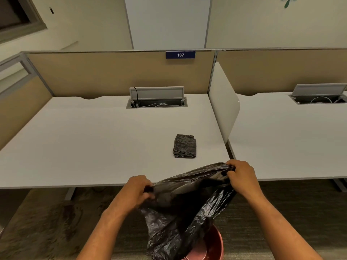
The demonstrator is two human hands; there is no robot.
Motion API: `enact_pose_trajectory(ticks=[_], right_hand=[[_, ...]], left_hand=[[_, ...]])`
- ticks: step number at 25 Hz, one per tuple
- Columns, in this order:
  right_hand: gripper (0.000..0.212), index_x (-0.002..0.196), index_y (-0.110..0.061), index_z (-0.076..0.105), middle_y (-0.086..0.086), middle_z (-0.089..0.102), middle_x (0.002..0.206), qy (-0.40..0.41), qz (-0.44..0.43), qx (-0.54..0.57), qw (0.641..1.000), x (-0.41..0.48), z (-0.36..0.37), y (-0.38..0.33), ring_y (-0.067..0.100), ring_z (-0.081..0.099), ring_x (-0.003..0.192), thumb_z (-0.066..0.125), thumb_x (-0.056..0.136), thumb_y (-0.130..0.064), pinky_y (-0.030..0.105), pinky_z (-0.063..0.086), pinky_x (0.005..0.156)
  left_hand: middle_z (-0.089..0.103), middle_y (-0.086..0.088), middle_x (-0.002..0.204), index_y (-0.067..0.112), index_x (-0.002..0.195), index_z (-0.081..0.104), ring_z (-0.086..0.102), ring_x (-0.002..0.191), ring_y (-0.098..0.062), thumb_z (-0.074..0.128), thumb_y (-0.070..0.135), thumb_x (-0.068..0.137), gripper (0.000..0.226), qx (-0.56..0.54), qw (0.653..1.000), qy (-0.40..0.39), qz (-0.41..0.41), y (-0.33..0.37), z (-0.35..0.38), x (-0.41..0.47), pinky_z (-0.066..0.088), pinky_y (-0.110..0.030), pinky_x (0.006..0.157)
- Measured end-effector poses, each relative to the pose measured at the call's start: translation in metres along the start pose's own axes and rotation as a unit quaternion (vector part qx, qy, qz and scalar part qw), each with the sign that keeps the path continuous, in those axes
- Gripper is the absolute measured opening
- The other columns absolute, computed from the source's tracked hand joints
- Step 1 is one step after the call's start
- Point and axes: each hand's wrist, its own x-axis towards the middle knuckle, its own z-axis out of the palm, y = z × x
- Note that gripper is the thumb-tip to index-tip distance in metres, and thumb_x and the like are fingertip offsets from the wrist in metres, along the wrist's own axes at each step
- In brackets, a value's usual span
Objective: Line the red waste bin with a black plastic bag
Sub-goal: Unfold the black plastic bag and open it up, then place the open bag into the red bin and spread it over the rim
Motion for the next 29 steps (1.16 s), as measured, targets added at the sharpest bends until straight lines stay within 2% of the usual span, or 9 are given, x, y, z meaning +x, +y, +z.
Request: enact_pose_trajectory(ticks=[3, 6, 9, 10, 14, 16, 21, 25, 29], right_hand=[[0.035, 0.083, -0.031, 0.071, -0.011, 0.07, 0.08, -0.004, 0.007, 0.017, 1.0, -0.009, 0.003, 0.006, 0.005, 0.065, 0.08, 0.057, 0.091, 0.0, 0.022, 0.046, 0.064], [0.035, 0.083, -0.029, 0.072, -0.008, 0.073, 0.082, -0.004, 0.038, 0.047, 0.998, -0.019, 0.01, 0.012, 0.01, 0.068, 0.081, 0.057, 0.093, 0.001, 0.025, 0.048, 0.065], [0.032, 0.086, -0.027, 0.074, -0.004, 0.074, 0.085, -0.01, 0.067, 0.08, 0.994, -0.03, 0.021, 0.02, 0.013, 0.069, 0.083, 0.059, 0.094, 0.0, 0.028, 0.05, 0.067], [0.032, 0.087, -0.027, 0.075, -0.002, 0.075, 0.086, -0.016, 0.081, 0.092, 0.992, -0.034, 0.025, 0.024, 0.015, 0.07, 0.083, 0.059, 0.095, 0.0, 0.03, 0.051, 0.067], [0.03, 0.08, -0.026, 0.074, 0.002, 0.074, 0.079, 0.026, 0.175, 0.067, 0.982, -0.049, 0.042, 0.05, 0.02, 0.069, 0.075, 0.058, 0.098, -0.007, 0.032, 0.046, 0.059], [0.031, 0.076, -0.024, 0.073, 0.004, 0.073, 0.076, 0.052, 0.252, 0.043, 0.965, -0.058, 0.045, 0.068, 0.022, 0.067, 0.071, 0.057, 0.1, -0.012, 0.032, 0.047, 0.056], [0.021, 0.095, -0.007, 0.077, 0.017, 0.079, 0.091, 0.064, 0.412, 0.306, 0.856, -0.076, 0.062, 0.096, 0.034, 0.076, 0.087, 0.057, 0.099, -0.001, 0.05, 0.063, 0.078], [0.025, 0.118, -0.005, 0.068, 0.021, 0.071, 0.109, 0.136, 0.488, 0.496, 0.705, -0.081, 0.079, 0.113, 0.039, 0.068, 0.104, 0.049, 0.103, 0.001, 0.058, 0.052, 0.096], [0.03, 0.111, -0.002, 0.063, 0.02, 0.067, 0.1, 0.211, 0.527, 0.521, 0.637, -0.087, 0.085, 0.139, 0.037, 0.066, 0.08, 0.042, 0.095, 0.012, 0.059, 0.054, 0.091]], left_hand=[[0.068, 0.004, 0.102, 0.029, 0.088, 0.069, 0.064, 0.087, -0.009, 0.073, 0.01, 0.092, 0.02, -0.084, 0.982, 0.069, -0.155, -0.012, 0.016, 0.003, 0.055, -0.028, 0.076], [0.07, -0.008, 0.113, 0.02, 0.108, 0.059, 0.067, 0.091, -0.023, 0.06, 0.014, 0.098, 0.011, -0.288, 0.904, 0.136, -0.285, -0.017, 0.035, 0.006, 0.063, -0.047, 0.084], [0.062, -0.003, 0.135, 0.013, 0.144, 0.04, 0.069, 0.116, -0.031, 0.077, 0.039, 0.094, 0.067, -0.397, 0.866, 0.029, -0.302, -0.007, 0.073, 0.006, 0.059, -0.045, 0.099], [0.067, -0.006, 0.134, 0.008, 0.142, 0.047, 0.071, 0.117, -0.03, 0.084, 0.04, 0.089, 0.072, -0.436, 0.849, 0.0, -0.299, -0.004, 0.087, 0.007, 0.059, -0.043, 0.099], [0.078, -0.004, 0.095, 0.022, 0.099, 0.073, 0.075, 0.088, -0.024, 0.072, 0.033, 0.099, 0.011, -0.338, 0.892, 0.082, -0.288, -0.011, 0.116, 0.013, 0.064, -0.044, 0.079], [0.069, 0.012, 0.084, 0.036, 0.089, 0.067, 0.069, 0.078, -0.013, 0.065, 0.025, 0.101, 0.016, -0.258, 0.925, 0.131, -0.244, -0.019, 0.112, 0.016, 0.056, -0.033, 0.063], [0.066, 0.017, 0.076, 0.036, 0.089, 0.067, 0.063, 0.066, -0.004, 0.064, 0.016, 0.094, 0.021, -0.221, 0.95, 0.125, -0.179, -0.009, 0.11, 0.012, 0.041, -0.023, 0.053], [0.07, 0.009, 0.068, 0.033, 0.081, 0.066, 0.067, 0.061, -0.006, 0.062, 0.03, 0.098, 0.018, -0.281, 0.944, 0.116, -0.127, 0.017, 0.133, -0.005, 0.049, -0.028, 0.049], [0.069, 0.006, 0.066, 0.028, 0.084, 0.069, 0.068, 0.059, -0.009, 0.056, 0.032, 0.108, 0.028, -0.251, 0.957, 0.114, -0.097, 0.027, 0.162, -0.021, 0.056, -0.037, 0.051]])
